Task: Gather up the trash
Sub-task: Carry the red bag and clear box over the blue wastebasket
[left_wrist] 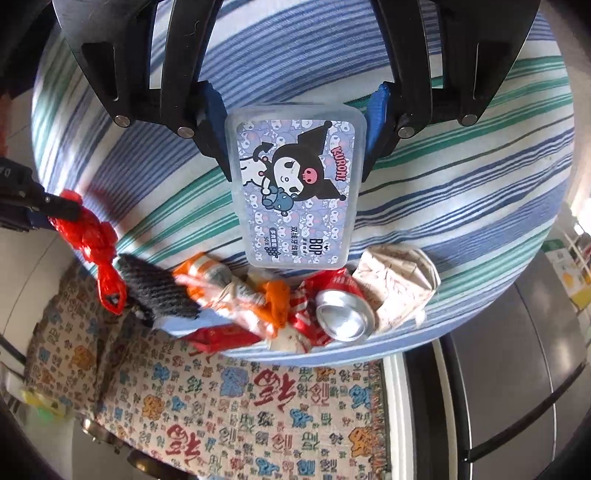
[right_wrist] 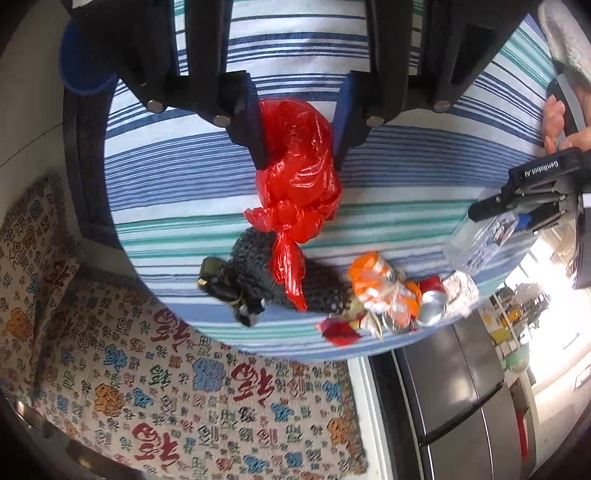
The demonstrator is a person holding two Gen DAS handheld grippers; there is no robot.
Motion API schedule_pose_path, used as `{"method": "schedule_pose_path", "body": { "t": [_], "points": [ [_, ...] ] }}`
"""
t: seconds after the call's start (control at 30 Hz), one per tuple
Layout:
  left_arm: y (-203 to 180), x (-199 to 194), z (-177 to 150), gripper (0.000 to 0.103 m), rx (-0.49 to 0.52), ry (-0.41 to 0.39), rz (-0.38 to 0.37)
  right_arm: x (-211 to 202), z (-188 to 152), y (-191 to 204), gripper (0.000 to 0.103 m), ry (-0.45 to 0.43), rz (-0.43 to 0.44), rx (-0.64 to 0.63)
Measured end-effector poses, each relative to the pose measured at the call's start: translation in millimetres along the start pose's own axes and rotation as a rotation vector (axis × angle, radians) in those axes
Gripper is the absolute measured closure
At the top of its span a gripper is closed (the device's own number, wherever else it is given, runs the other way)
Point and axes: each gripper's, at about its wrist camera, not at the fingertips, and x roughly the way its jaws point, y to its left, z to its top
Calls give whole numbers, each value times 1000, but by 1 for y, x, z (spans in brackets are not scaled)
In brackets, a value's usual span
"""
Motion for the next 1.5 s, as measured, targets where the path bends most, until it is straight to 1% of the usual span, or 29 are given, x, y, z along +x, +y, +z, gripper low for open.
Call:
{"method": "schedule_pose_path", "body": {
  "t": [0.13,0.2,0.33,0.53,0.67,0.77,0.9,0.97,1.07,1.17,1.33,1.5],
  "points": [
    [-18,-20,6,41,5,-44,-55,-29,0,-10,70,-53,-10,4],
    [-33,-29,7,41,16,-58,-93,-41,-3,-17,70,-68,-22,8],
    [-69,-43,10,41,52,-75,-162,-71,-16,-44,70,-94,-70,38],
    [-146,-65,19,41,135,-102,-300,-124,-43,-94,70,-133,-178,89],
    [-210,-75,24,41,220,-112,-403,-165,-67,-130,70,-166,-282,134],
    [-257,-75,23,41,280,-107,-464,-188,-86,-156,70,-174,-363,161],
    [-312,-69,18,41,342,-85,-548,-206,-111,-193,70,-181,-406,240],
    [-337,-66,15,41,377,-72,-574,-210,-123,-211,70,-179,-412,281],
    [-377,-58,9,41,425,-46,-604,-215,-141,-233,70,-168,-426,305],
    [-403,-49,6,41,444,-25,-619,-214,-153,-252,70,-155,-428,330],
    [-428,-31,5,41,457,8,-635,-214,-170,-275,70,-147,-433,364],
    [-441,-12,1,41,464,39,-643,-208,-185,-300,70,-126,-409,418]
  ]
}}
